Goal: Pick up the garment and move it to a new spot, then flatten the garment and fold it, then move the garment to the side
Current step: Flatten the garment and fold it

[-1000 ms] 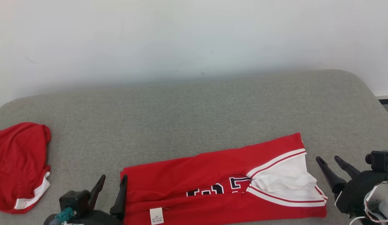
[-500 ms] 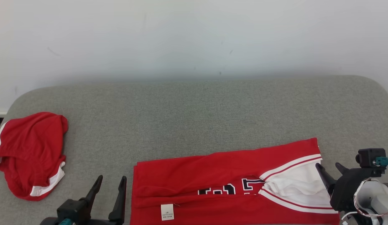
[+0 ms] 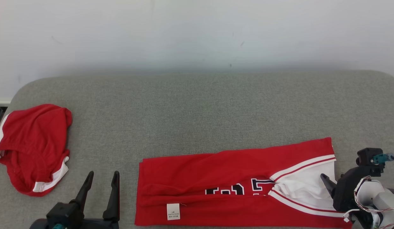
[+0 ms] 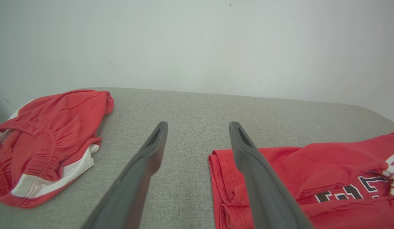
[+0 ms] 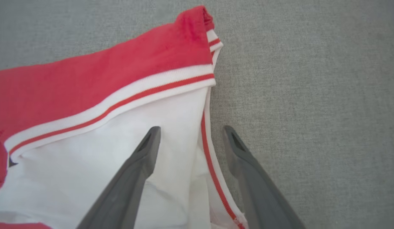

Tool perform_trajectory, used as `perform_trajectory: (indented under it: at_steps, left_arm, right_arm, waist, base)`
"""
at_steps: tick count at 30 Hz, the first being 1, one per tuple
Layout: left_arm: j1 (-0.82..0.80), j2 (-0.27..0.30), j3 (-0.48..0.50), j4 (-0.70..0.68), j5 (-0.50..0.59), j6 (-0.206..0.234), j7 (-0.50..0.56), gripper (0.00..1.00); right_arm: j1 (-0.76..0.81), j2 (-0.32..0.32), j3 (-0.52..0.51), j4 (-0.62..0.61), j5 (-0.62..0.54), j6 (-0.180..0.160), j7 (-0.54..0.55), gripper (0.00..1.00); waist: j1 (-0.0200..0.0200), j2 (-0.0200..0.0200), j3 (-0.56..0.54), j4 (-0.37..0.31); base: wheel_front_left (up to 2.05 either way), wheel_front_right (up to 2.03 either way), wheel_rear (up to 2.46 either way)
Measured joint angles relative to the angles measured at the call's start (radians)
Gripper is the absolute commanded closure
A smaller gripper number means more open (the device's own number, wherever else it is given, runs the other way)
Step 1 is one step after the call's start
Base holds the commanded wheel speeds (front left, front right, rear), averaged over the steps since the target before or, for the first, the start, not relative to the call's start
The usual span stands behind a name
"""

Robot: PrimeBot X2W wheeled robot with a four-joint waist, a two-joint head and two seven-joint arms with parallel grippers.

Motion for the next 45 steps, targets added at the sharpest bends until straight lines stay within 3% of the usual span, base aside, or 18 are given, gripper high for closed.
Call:
perform_trajectory:
  at_steps: [13, 14, 15, 23, 29, 33, 37, 41, 45]
  left_arm:
    - [0.0, -0.025, 0.052, -0.029, 0.051, 0.0, 0.0, 0.0]
    - [0.0, -0.028, 0.053, -0.029, 0.055, 0.0, 0.0, 0.0]
    - [0.0, -0.029, 0.054, -0.029, 0.057, 0.0, 0.0, 0.0]
    - [0.026, -0.033, 0.086, -0.029, 0.078, 0.0, -0.003, 0.0]
    - [0.026, -0.045, 0.082, -0.031, 0.081, 0.0, -0.004, 0.0]
    - [0.026, -0.055, 0.082, -0.031, 0.08, 0.0, -0.004, 0.0]
    - [0.026, -0.064, 0.078, -0.026, 0.076, 0.0, -0.004, 0.0]
    - [0.025, -0.066, 0.077, -0.011, 0.073, -0.001, -0.004, 0.0]
    - [0.025, -0.071, 0.072, 0.001, 0.073, -0.002, -0.004, 0.0]
  right_arm:
    - [-0.054, 0.029, 0.03, 0.108, 0.005, 0.009, 0.08, 0.02]
    - [-0.057, 0.031, 0.031, 0.113, 0.005, 0.01, 0.084, 0.63]
    - [-0.057, 0.032, 0.032, 0.115, 0.005, 0.019, 0.088, 1.0]
    - [-0.097, 0.038, 0.042, 0.142, -0.004, 0.061, 0.1, 1.0]
    - [-0.125, -0.051, 0.041, 0.168, -0.035, 0.063, 0.091, 1.0]
    - [-0.138, -0.071, 0.022, 0.168, -0.022, 0.099, 0.091, 1.0]
    - [-0.131, -0.029, -0.034, 0.087, 0.118, 0.185, 0.129, 1.0]
    - [-0.1, 0.01, -0.057, -0.017, 0.232, 0.186, 0.205, 1.0]
    - [-0.079, -0.012, -0.071, -0.135, 0.322, 0.183, 0.291, 1.0]
  waist:
    - [0.0, 0.0, 0.034, 0.019]
    - [0.0, 0.0, 0.035, 0.02]
    - [0.0, 0.0, 0.035, 0.02]
    - [0.0, 0.0, 0.037, 0.008]
    - [0.0, 0.0, 0.035, -0.019]
    - [0.0, 0.0, 0.035, -0.037]
    - [0.0, 0.0, 0.031, -0.052]
    - [0.0, 0.0, 0.019, -0.061]
    - [0.0, 0.0, 0.003, -0.066]
  base:
    - [0.0, 0.0, 0.0]
    - [0.0, 0.0, 0.0]
    - [0.0, 0.0, 0.0]
    - [0.0, 0.0, 0.0]
    - [0.0, 0.0, 0.0]
    - [0.0, 0.0, 0.0]
    - [0.0, 0.0, 0.0]
    - [0.0, 0.0, 0.0]
    - [0.0, 0.0, 0.0]
